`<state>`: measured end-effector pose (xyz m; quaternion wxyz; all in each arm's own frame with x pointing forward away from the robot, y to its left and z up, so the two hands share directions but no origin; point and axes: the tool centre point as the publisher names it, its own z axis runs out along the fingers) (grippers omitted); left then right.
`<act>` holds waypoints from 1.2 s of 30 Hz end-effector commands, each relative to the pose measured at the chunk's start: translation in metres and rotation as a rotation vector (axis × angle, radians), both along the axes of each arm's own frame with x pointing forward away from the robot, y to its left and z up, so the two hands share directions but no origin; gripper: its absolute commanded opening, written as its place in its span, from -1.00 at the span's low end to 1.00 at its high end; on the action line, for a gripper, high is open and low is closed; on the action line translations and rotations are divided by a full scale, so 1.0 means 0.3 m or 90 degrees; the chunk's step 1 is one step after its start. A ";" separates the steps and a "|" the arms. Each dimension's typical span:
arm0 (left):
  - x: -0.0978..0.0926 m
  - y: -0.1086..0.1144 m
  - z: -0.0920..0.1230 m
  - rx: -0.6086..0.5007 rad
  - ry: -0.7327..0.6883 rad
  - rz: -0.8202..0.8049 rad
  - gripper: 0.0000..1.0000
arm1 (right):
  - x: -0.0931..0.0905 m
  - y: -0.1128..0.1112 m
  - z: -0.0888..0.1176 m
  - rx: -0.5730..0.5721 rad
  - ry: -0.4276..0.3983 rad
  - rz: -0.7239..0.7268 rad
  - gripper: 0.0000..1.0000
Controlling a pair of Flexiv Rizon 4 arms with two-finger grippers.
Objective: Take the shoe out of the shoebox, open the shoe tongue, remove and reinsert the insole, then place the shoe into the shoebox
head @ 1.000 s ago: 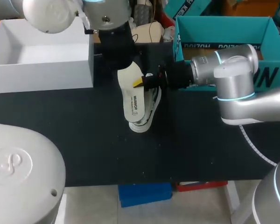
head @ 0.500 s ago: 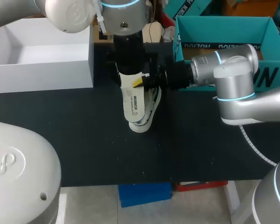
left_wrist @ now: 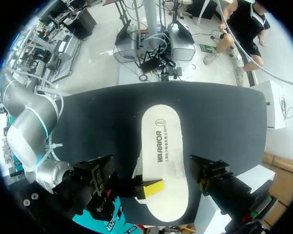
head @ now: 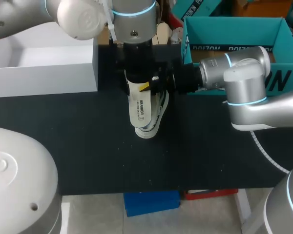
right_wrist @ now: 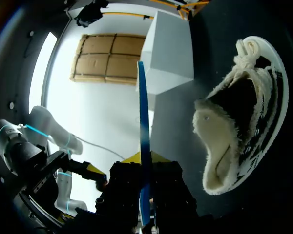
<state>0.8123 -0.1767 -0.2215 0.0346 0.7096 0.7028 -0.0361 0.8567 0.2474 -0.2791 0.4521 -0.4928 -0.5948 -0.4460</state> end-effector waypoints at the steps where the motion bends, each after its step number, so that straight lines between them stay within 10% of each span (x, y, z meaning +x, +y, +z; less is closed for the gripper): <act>1: 0.015 -0.010 -0.007 0.005 0.002 0.000 1.00 | 0.000 0.000 0.000 -0.002 0.000 0.000 -1.00; 36: 0.414 0.125 0.012 0.029 -0.036 0.042 1.00 | 0.000 0.000 0.000 -0.002 0.000 0.000 -1.00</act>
